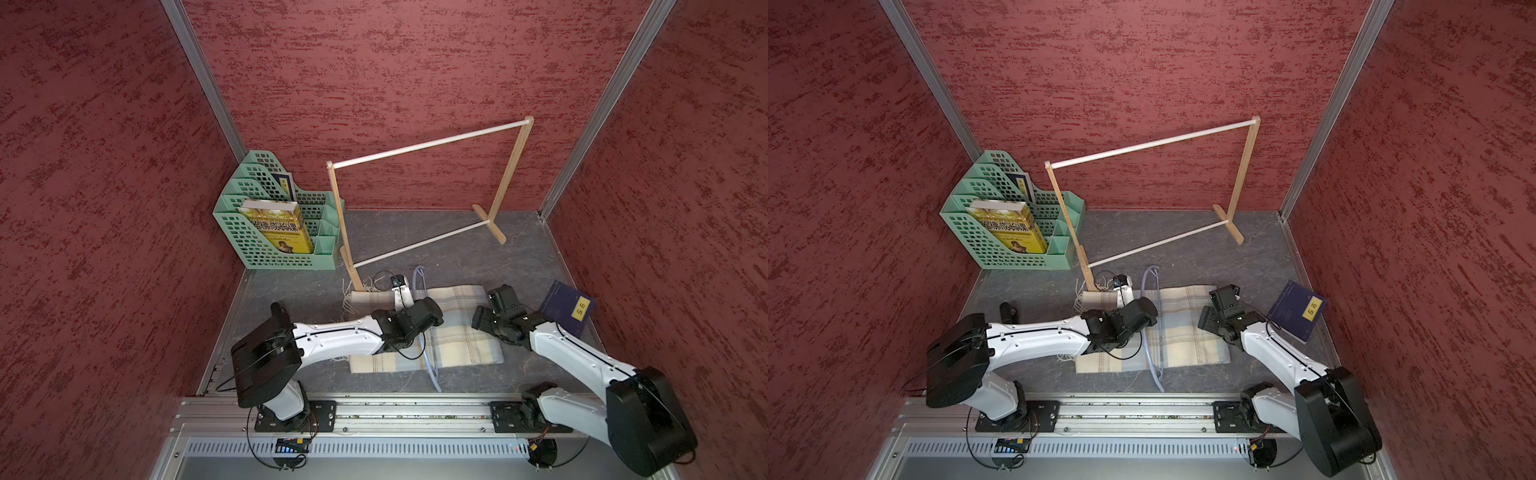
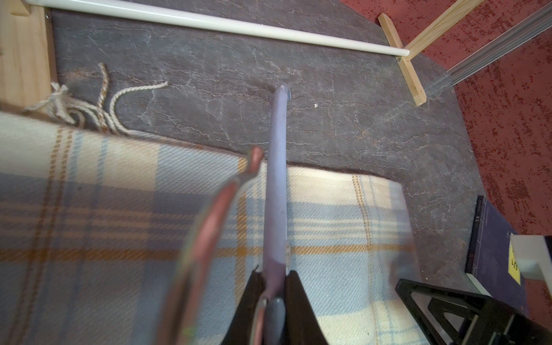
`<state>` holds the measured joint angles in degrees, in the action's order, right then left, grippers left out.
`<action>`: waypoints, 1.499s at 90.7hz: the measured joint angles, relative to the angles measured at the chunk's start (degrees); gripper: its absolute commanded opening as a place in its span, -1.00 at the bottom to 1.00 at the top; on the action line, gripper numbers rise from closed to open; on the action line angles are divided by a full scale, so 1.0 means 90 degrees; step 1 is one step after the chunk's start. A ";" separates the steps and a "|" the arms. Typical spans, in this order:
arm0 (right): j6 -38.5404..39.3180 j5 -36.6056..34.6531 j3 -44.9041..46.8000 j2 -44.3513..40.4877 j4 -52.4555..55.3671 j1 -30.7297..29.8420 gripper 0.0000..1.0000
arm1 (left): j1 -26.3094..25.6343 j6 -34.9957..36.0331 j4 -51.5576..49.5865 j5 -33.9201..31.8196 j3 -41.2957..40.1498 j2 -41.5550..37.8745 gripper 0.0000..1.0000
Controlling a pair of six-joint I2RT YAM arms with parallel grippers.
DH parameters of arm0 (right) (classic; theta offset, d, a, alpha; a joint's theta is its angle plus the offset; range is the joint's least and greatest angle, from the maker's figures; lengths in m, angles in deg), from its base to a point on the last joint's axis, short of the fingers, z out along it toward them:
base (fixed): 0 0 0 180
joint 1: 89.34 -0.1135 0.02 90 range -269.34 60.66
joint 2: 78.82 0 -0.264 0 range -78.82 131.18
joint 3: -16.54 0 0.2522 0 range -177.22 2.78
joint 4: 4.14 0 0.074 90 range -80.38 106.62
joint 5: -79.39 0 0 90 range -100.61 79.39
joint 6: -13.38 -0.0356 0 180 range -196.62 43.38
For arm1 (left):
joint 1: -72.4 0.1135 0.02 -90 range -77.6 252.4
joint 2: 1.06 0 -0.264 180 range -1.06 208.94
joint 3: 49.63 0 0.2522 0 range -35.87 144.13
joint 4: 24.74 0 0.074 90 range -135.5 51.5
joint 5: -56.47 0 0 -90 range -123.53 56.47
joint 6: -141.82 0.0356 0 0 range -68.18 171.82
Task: Hang the scarf on the hanger
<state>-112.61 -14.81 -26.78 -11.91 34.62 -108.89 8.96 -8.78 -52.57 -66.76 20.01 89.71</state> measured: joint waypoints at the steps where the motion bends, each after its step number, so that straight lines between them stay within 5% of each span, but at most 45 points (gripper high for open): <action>1: 0.0000 0.0019 0.0000 0.0019 -0.0012 0.0005 0.69 | -0.0005 0.0000 0.0002 0.0005 0.0010 0.0000 -1.00; 90: -0.0177 0.0080 -0.0294 0.0678 0.0318 0.0032 0.62 | -0.0114 -0.0359 0.0107 -0.0155 -0.0321 -0.0002 -1.00; 99: -0.0214 0.0085 -0.0301 0.0697 0.0325 0.0032 0.24 | -0.0126 -0.0391 0.0112 -0.0177 -0.0379 -0.0017 -1.00; 107: -0.0231 0.0112 -0.0301 0.0702 0.0321 0.0034 -0.99 | -0.0126 -0.0408 0.0107 -0.0194 -0.0435 -0.0027 -1.00; 136: 0.0015 0.0872 -0.0148 -0.0068 -0.0192 0.0000 -1.00 | -0.0126 -0.0408 0.0092 -0.0219 -0.0454 -0.0039 -1.00</action>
<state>-112.48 -6.97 -28.11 -12.52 32.89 -108.89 7.82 -12.45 -51.74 -68.73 15.92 89.36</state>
